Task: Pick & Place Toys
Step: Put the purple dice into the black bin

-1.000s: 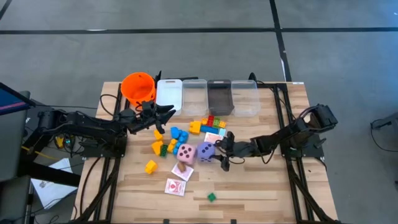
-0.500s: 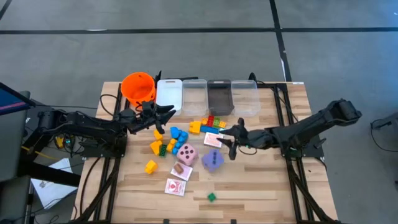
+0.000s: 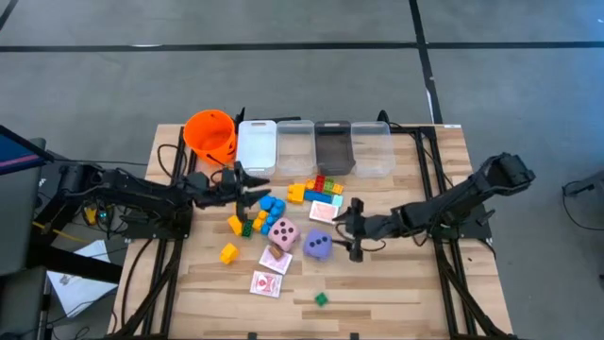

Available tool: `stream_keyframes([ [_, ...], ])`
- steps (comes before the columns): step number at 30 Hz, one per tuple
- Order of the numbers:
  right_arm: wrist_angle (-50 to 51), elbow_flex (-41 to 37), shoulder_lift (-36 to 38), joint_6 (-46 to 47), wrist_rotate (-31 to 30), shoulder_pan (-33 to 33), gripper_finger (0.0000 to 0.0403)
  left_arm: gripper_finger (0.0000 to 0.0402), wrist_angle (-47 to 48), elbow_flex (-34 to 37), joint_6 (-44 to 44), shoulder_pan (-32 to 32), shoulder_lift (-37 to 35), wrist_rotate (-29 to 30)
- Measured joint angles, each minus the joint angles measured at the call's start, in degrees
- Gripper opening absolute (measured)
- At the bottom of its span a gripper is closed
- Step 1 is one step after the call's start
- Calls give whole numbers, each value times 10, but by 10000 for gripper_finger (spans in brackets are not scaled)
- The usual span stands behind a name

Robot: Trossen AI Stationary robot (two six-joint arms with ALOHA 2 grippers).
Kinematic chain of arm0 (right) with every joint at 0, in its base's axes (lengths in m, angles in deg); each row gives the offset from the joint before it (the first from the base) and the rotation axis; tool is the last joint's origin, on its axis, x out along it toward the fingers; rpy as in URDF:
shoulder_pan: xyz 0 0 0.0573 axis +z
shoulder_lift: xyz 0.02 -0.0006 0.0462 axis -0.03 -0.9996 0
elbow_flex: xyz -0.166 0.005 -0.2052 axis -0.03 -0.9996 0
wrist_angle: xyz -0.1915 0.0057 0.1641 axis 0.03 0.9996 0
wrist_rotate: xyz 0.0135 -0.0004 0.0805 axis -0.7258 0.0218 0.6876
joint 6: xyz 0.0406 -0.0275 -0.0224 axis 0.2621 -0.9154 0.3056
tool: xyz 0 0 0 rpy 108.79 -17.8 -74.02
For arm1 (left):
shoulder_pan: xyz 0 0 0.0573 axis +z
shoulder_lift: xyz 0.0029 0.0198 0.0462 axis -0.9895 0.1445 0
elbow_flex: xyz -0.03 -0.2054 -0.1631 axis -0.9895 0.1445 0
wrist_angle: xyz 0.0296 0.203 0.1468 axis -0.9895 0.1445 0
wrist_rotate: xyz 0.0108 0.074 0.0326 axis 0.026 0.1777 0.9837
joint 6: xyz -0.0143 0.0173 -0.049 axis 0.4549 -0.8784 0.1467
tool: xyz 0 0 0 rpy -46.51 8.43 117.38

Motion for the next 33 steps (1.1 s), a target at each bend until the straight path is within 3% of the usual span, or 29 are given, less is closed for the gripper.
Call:
stream_keyframes([
  [6, -8, 0, -46, 14, 63, -12, 392, 140, -17, 0, -24, -21, 0, 51],
  [18, -12, 0, 4, 108, 84, -19, 397, 140, -27, 0, -23, -21, 0, 91],
  [26, 14, 12, 15, 216, -47, 41, 397, 140, -30, 0, -25, -12, 0, 94],
  [33, 215, 124, -6, 296, -152, 93, 397, 140, -48, 0, -25, 31, 0, 94],
])
